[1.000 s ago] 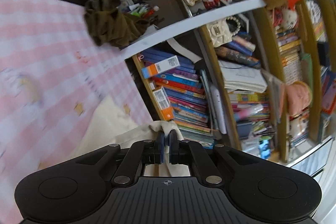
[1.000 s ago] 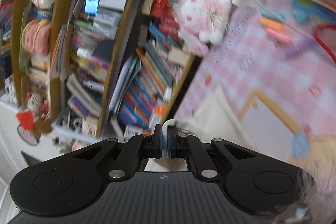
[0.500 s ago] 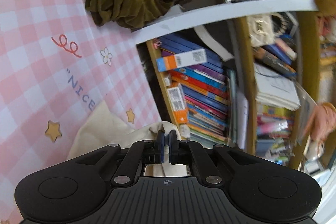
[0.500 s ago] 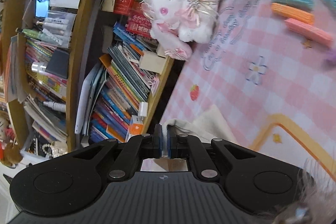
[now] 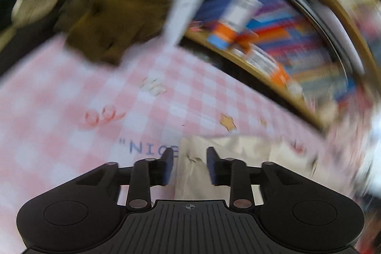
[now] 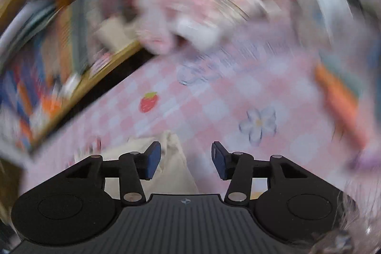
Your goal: Fold clothes
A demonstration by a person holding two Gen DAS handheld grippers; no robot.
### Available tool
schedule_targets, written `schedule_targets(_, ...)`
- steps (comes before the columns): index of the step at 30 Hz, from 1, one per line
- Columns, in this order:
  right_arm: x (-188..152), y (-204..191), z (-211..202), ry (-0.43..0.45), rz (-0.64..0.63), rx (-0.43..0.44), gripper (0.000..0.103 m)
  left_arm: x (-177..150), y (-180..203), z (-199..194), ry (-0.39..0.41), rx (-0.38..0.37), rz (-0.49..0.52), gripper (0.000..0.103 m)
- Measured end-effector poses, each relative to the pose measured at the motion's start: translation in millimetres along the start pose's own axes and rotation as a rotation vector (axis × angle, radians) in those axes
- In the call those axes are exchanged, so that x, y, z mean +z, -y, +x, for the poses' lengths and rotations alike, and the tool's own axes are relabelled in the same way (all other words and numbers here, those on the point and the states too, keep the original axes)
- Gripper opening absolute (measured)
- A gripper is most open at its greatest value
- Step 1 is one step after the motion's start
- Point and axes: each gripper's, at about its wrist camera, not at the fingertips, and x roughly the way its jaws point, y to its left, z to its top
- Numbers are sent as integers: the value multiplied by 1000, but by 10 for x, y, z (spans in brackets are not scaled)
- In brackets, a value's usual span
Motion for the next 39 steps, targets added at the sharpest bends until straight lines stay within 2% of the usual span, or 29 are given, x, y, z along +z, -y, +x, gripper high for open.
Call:
schedule_targets(2,-81,-346,-16,5,-306,-36,55,-8,238,27,-1,17,181,48)
schedule_targets(4,-162,-691,-32,11,-612,-71,56,-18,477,98,-5,33,351,52)
schedule_targets(7,-338,-1030,109,-23,-890,-68,56,-43,815,306,-28,30,541,53)
schedule_targets(11,-486,-1272,321,-77,-1049,-53,55,-140,1174,507,-66,-7,734,54)
schedule_targets(15,-588,-1378,438,-119,-1141,-39,55,-304,1407,636,-94,6,918,54)
schedule_targets(21,-600,-1468,493,-143,-1238,-31,55,-397,1537,752,-122,-9,1061,56)
schedule_targets(23,-547,-1492,523,-173,-1275,-18,56,-337,1547,793,-142,-32,1116,66)
schedule_targets(24,-508,-1504,546,-190,-1294,-9,57,-291,1552,822,-155,-43,1144,67)
schedule_targets(26,-398,-1526,627,-198,-1318,-14,57,-142,1534,888,-169,-35,1166,69)
schedule_targets(27,-316,-1534,690,-147,-1328,-72,56,-19,1503,933,-153,14,1142,69)
schedule_targets(28,-207,-1534,751,-52,-1318,-174,55,103,1471,978,-136,62,1119,69)
schedule_targets(29,-63,-1502,764,17,-1239,-244,51,239,1411,994,-113,114,1058,68)
schedule_targets(31,256,-1406,740,110,-1019,-338,49,539,1221,959,-50,224,849,68)
schedule_targets(32,362,-1337,684,116,-934,-308,48,670,1113,916,-29,251,749,68)
schedule_targets(33,436,-1255,602,99,-863,-236,49,736,1011,836,-17,235,686,68)
schedule_targets(35,384,-1171,451,83,-882,-136,49,736,889,653,11,178,667,68)
schedule_targets(37,180,-1160,315,62,-1010,-54,49,600,882,460,37,113,765,68)
schedule_targets(39,-95,-1164,159,34,-1179,63,59,389,960,284,51,32,916,68)
